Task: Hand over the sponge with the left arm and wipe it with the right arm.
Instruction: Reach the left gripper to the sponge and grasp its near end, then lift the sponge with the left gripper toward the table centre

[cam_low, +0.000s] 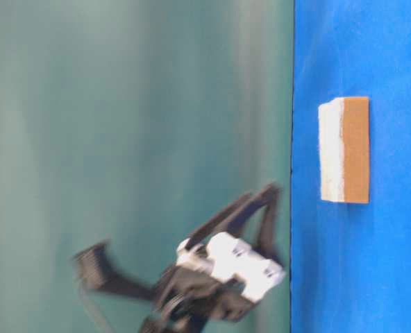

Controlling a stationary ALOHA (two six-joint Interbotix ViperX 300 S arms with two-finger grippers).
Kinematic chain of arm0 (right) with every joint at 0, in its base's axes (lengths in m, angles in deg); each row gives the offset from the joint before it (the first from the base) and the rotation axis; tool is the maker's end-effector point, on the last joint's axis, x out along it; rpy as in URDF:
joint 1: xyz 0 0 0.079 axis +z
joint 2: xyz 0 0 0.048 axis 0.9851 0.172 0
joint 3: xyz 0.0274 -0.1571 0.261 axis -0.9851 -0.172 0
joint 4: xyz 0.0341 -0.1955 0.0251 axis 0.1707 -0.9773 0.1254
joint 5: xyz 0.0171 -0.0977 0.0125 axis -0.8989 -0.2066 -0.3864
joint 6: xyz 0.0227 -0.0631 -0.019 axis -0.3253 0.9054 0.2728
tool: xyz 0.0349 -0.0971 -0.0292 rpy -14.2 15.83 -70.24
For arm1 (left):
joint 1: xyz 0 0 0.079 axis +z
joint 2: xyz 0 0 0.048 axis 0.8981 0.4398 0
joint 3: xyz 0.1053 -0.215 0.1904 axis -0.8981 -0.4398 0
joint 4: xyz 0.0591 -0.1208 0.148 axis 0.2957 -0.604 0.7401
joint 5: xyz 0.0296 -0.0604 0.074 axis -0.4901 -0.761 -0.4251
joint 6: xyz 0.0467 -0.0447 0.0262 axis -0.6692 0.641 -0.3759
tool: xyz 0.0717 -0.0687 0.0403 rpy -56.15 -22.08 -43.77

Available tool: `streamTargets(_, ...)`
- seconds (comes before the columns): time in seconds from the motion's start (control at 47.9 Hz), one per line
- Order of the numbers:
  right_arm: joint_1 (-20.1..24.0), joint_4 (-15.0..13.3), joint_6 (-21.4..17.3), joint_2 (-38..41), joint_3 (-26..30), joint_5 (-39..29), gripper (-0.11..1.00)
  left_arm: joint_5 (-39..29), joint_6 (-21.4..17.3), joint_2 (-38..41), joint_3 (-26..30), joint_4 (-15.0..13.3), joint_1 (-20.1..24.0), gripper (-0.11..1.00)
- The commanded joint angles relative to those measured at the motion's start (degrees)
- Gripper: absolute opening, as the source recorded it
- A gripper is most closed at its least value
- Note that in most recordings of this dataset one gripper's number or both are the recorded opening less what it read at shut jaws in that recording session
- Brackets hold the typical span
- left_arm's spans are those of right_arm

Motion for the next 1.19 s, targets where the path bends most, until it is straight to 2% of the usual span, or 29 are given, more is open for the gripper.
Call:
streamTargets(0.0, -0.1, 0.0, -0.1, 0.5, 1.4, 0.0, 0.00, 0.2, 0.0, 2.5, 2.6, -0.1, 0.3, 0.94)
streamTargets(0.188, -0.3, 0.0, -0.1, 1.0, 1.3, 0.0, 0.00, 0.2, -0.1, 8.9, 5.8, -0.1, 0.6, 0.94)
streamTargets(0.418, -0.3, -0.1, -0.1, 1.8, 1.1, 0.0, 0.00, 0.2, -0.5, 13.4, 7.9, -0.1, 3.3, 0.94)
streamTargets(0.815, -0.3, -0.1, 0.1, 1.9, 1.2, -0.1, 0.00, -1.9, -1.0, 15.0, 9.1, -0.1, 3.3, 0.93)
streamTargets(0.898, -0.3, -0.2, 0.1, 1.9, 1.2, -0.4, 0.00, -4.8, -1.1, 14.8, 9.4, -0.1, 3.2, 0.82)
streamTargets(1.044, -0.3, -0.1, 0.1, 1.9, 1.1, -0.4, 0.00, -6.1, -1.1, 13.6, 9.1, -0.1, 3.0, 0.47)
streamTargets(1.17, -0.3, -0.2, 0.1, 2.1, 1.1, -0.5, 0.00, -7.2, -0.7, 11.3, 9.0, -0.1, 2.5, 0.44)
